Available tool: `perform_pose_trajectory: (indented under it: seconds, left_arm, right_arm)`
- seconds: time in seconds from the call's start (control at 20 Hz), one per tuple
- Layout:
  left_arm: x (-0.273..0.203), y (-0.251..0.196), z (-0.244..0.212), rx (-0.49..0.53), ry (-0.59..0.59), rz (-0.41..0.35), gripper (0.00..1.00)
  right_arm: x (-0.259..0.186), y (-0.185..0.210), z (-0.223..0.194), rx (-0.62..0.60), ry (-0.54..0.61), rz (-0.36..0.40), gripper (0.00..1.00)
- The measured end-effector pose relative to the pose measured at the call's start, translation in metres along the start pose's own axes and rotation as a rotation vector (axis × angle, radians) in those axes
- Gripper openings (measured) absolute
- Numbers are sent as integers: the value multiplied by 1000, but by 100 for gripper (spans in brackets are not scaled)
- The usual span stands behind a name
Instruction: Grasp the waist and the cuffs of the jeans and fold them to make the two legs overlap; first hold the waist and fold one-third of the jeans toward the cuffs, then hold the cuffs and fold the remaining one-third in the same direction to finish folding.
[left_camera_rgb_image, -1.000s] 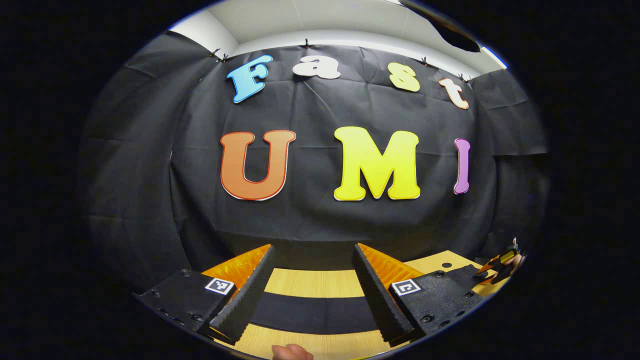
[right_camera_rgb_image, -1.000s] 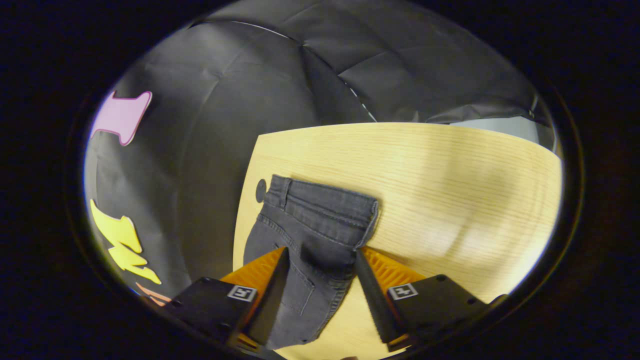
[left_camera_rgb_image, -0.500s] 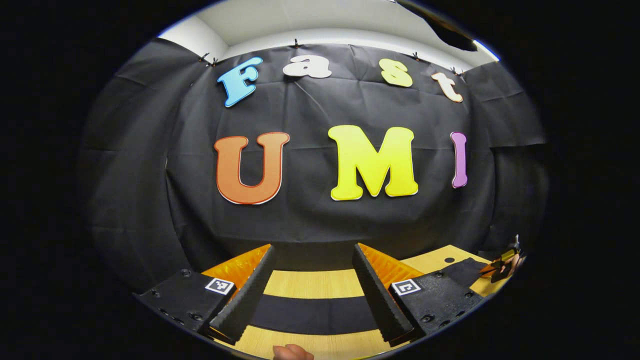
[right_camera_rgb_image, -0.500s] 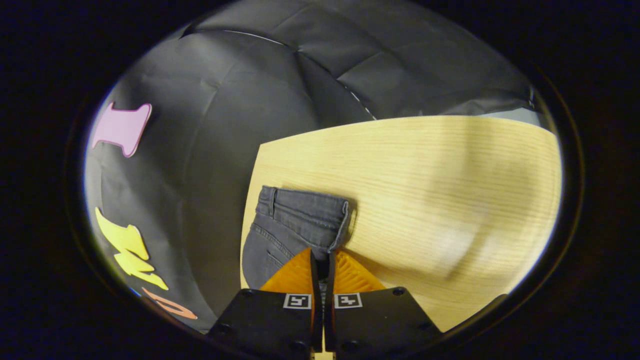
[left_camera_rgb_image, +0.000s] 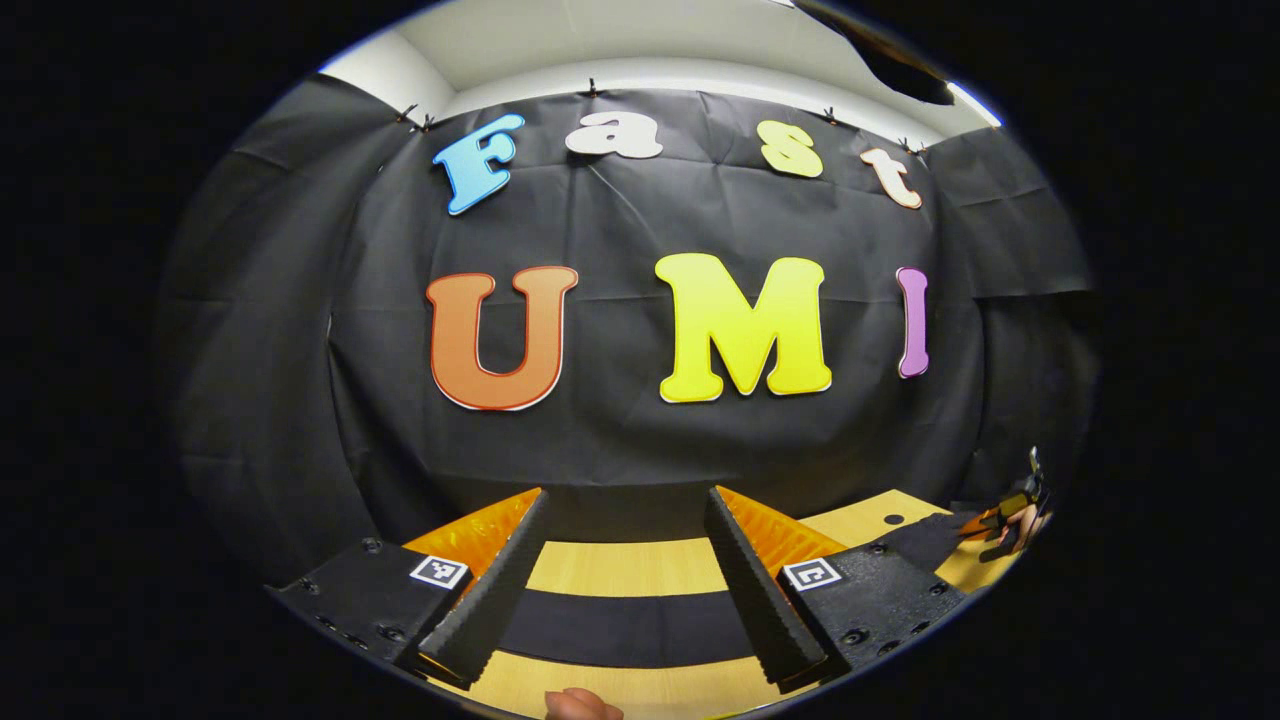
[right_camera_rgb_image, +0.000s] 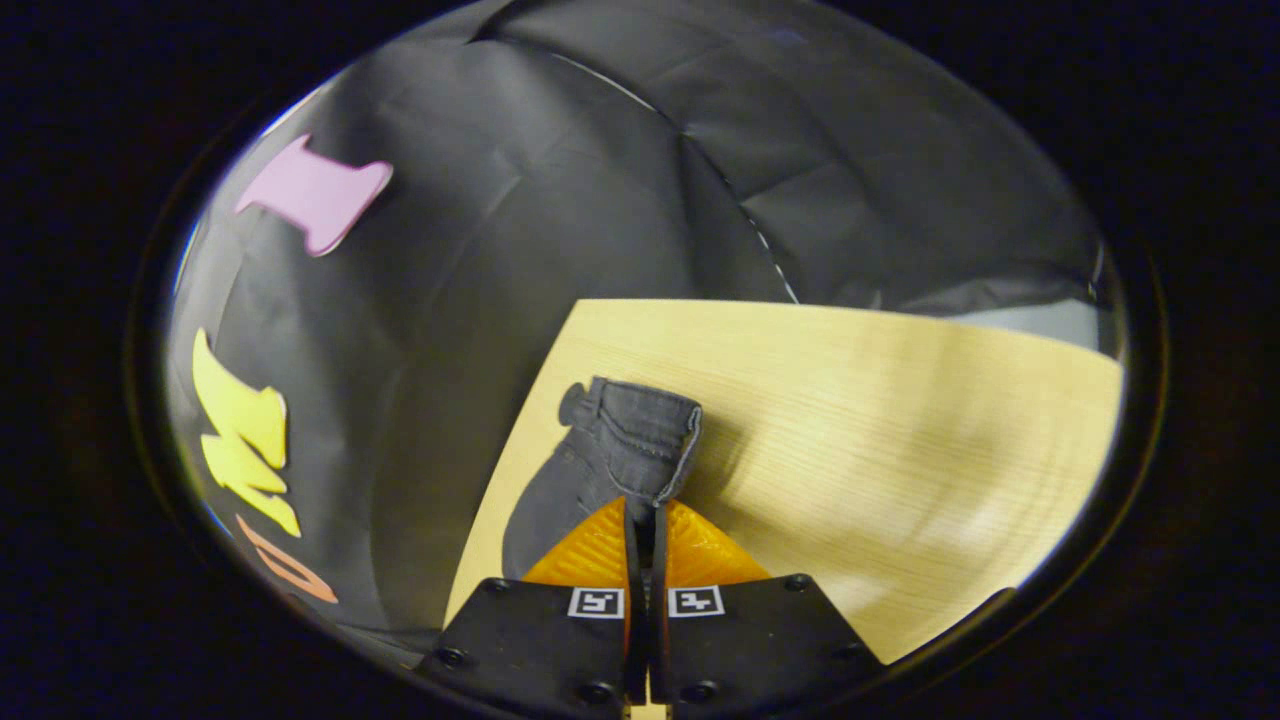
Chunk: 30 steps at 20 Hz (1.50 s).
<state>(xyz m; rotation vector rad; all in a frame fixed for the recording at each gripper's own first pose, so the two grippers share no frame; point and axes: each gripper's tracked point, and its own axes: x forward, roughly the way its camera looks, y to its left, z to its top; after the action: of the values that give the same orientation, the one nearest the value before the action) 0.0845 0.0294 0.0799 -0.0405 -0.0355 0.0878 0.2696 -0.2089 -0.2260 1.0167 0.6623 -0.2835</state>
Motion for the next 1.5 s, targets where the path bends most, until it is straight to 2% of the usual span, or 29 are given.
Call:
perform_pose_trajectory:
  seconds: [0.25,0.4,0.65,0.95,1.2,1.3,1.5]
  left_arm:
    - [-12,10,-3,-10,3,-2,98]
    - [-21,21,-5,-34,4,7,100]
    - [-36,43,-8,-47,-1,27,98]
    - [-60,81,-13,-65,2,77,98]
    - [-80,113,-16,-80,8,134,98]
    - [-88,118,-21,-119,18,146,98]
    - [-104,120,-29,-111,29,164,98]
  right_arm:
    - [-32,71,-7,-275,-111,39,2]
    - [-54,113,-19,-442,-179,88,2]
    - [-84,180,-63,-633,-243,173,1]
    - [-117,214,-110,-749,-255,257,1]
    - [-116,239,-145,-825,-234,310,0]
    - [-111,247,-170,-849,-214,327,1]
    - [-109,258,-233,-896,-171,377,0]
